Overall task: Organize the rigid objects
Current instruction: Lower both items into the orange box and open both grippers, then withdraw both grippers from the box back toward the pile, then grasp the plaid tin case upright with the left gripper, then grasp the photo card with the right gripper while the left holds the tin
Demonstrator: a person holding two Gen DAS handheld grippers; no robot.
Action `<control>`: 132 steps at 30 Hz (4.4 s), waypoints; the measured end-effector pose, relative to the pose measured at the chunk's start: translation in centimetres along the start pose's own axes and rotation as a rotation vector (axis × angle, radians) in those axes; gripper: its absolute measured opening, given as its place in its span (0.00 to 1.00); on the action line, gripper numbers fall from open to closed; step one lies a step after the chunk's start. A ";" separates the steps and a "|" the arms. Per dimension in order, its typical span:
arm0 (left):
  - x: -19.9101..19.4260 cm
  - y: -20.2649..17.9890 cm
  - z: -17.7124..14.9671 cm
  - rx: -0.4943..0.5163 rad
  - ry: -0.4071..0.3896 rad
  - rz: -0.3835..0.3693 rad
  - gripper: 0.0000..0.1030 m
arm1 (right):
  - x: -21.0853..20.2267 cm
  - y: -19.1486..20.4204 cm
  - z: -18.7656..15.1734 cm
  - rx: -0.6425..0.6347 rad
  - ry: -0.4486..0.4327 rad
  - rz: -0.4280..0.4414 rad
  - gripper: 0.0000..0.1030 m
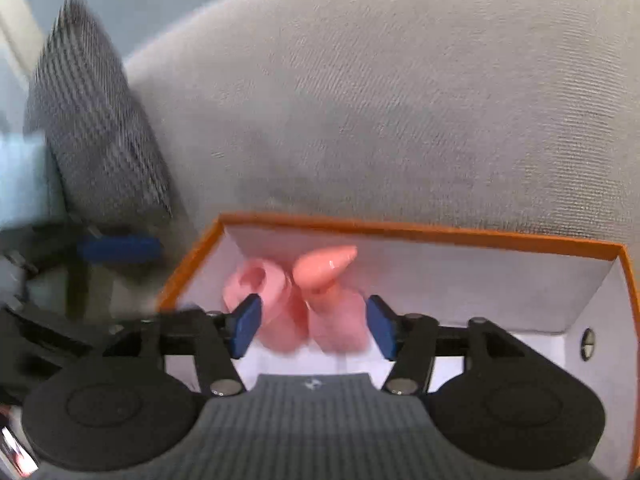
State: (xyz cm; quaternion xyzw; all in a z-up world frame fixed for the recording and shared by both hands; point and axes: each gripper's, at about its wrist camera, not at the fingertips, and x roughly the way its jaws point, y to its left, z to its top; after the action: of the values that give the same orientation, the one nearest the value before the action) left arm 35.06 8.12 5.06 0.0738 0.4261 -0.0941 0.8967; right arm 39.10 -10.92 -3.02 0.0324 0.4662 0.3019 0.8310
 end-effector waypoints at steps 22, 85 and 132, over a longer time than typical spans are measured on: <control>1.6 4.6 -3.4 -0.332 0.055 -0.184 0.36 | 7.4 3.4 1.4 -0.055 0.193 -0.127 0.46; -15.6 -12.6 -26.4 -0.453 0.048 -0.119 0.36 | -15.6 10.8 -29.7 -0.048 -0.028 -0.124 0.49; -2.9 -1.4 -23.3 -0.742 0.219 -0.177 0.37 | -0.8 5.8 -16.5 0.214 0.212 0.004 0.35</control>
State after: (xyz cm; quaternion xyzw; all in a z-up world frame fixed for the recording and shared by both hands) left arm 15.49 12.05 -7.34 -0.2827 0.5290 -0.0019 0.8002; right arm 23.00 -10.34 -9.77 0.0896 0.5806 0.2538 0.7684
